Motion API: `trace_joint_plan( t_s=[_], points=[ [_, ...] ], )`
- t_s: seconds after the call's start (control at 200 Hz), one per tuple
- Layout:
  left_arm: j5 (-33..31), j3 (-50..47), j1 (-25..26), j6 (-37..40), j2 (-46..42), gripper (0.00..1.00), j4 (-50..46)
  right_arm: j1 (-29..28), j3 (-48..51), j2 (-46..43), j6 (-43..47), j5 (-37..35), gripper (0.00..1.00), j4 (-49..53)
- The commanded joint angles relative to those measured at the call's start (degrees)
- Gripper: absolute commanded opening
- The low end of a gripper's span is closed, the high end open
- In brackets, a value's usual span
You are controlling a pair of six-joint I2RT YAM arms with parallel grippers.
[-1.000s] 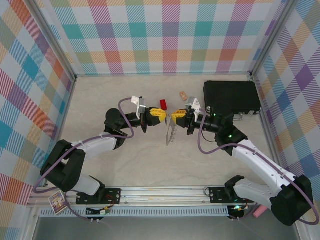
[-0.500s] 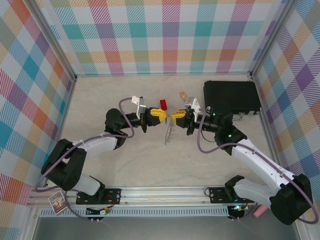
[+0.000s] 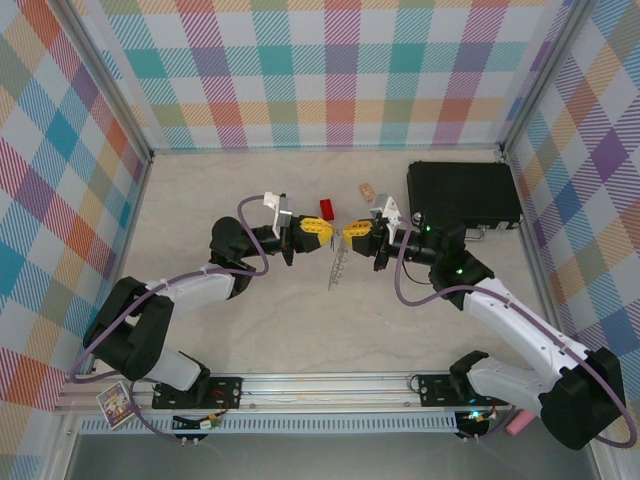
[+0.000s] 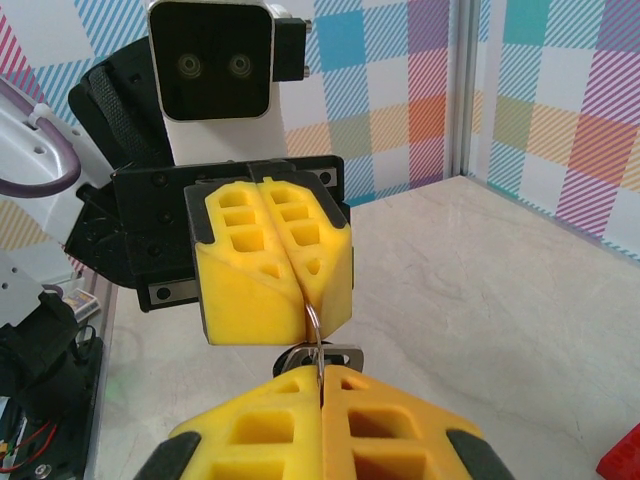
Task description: Put the keys on the keyring
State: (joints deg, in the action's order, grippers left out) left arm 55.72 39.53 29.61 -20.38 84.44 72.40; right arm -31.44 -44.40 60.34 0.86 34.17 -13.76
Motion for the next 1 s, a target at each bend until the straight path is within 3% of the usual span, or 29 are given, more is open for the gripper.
trace_joint_plan(
  t_s=[0.0,0.995],
  points=[
    [2.73,1.12,0.8,-0.62,0.65,0.0,2.39,0.22,-2.18,0.35,-0.5,1.57,0.0,-1.49],
    [3.96,1.43,2.12,-0.8,-0.33,0.0,2.9,0.16,-3.94,3.76,-2.44,7.72,0.0,-0.79]
  ],
)
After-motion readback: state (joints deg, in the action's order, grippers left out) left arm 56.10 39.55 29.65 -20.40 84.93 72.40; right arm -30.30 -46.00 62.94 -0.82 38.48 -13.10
